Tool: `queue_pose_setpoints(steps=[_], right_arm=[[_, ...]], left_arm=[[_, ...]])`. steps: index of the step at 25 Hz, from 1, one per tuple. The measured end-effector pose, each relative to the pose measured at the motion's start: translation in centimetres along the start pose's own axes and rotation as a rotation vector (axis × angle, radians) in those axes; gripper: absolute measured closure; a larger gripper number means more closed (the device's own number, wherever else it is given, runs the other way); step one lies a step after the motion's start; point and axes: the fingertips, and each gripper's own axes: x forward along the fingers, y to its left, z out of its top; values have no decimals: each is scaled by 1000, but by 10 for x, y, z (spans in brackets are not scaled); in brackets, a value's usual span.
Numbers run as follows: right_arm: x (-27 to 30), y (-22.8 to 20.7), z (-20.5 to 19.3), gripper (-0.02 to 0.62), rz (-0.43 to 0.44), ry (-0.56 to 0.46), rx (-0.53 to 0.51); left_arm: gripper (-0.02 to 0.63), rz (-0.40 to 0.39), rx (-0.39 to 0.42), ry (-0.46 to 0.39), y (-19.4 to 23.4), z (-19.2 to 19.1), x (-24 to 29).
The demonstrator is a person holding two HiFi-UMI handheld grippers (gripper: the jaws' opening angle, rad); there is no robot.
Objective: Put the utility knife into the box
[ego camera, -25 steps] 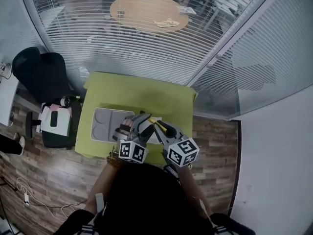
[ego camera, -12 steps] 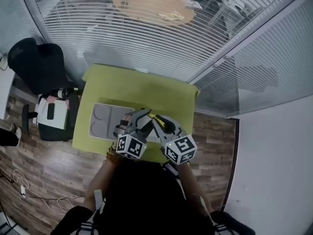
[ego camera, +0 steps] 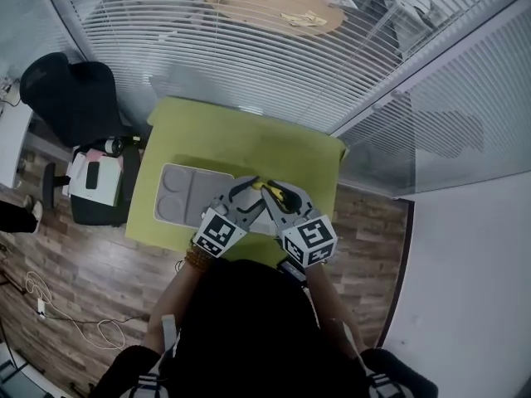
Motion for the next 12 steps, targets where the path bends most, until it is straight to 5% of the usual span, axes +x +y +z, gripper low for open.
queue_pose_setpoints(steps=[12], right_arm=[[8, -32, -19, 543, -20, 24, 62]], left_arm=[[414, 166, -50, -10, 51, -8, -31]])
